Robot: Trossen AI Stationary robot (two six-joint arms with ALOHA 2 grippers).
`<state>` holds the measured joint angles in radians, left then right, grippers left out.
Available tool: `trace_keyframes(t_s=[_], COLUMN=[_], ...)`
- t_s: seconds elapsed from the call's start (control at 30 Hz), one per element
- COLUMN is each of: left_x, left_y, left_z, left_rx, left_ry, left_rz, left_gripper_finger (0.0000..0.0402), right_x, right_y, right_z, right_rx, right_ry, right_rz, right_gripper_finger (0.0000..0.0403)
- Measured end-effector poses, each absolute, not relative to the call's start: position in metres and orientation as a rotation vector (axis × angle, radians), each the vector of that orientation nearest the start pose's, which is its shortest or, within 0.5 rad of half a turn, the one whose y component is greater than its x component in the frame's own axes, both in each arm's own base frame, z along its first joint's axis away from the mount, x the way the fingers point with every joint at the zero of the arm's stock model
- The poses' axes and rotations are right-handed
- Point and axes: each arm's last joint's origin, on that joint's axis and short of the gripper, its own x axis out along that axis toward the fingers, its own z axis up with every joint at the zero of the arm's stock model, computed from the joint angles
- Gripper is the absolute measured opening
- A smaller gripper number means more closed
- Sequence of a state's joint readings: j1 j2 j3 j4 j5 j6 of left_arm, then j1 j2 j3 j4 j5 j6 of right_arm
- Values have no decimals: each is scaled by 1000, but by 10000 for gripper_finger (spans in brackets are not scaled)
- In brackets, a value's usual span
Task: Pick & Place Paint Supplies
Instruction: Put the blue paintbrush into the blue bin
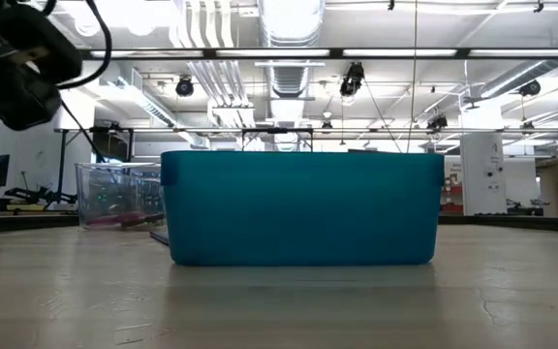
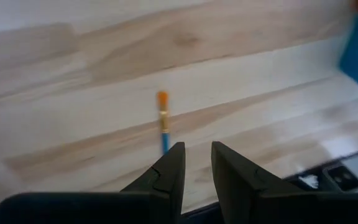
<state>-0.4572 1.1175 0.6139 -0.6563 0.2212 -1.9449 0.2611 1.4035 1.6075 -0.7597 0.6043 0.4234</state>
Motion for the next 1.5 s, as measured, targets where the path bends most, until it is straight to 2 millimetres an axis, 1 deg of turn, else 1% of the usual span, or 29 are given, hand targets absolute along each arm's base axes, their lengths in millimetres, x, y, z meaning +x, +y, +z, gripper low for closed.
trace_keyframes(t_s=[0.1,0.17,0.27,0.43,0.57,0.73,0.9,1.07,1.5], left_x=[168,169,172,177,181,187,190,190,187], left_y=[-90,-90,-92,-94,-97,-102,-104,-105,-108], left_z=[184,180,174,163,156,147,139,137,137], left_rx=[-1489,-1462,-1412,-1380,-1391,-1390,-1378,-1380,-1381], left_ry=[1284,1295,1317,1347,1349,1354,1369,1376,1390], left_rz=[666,668,674,722,746,752,774,783,807], left_gripper_finger=[90,97,119,164,174,170,146,124,121], right_x=[267,261,255,249,247,248,248,248,247], right_y=[54,53,51,51,52,54,56,55,55], right_z=[429,431,431,426,424,422,421,422,422], right_rx=[179,186,216,242,263,266,267,268,265], right_ry=[410,401,386,372,365,370,373,371,372], right_rz=[-422,-420,-423,-424,-419,-416,-411,-411,-414], right_gripper_finger=[198,198,198,198,198,198,198,198,198])
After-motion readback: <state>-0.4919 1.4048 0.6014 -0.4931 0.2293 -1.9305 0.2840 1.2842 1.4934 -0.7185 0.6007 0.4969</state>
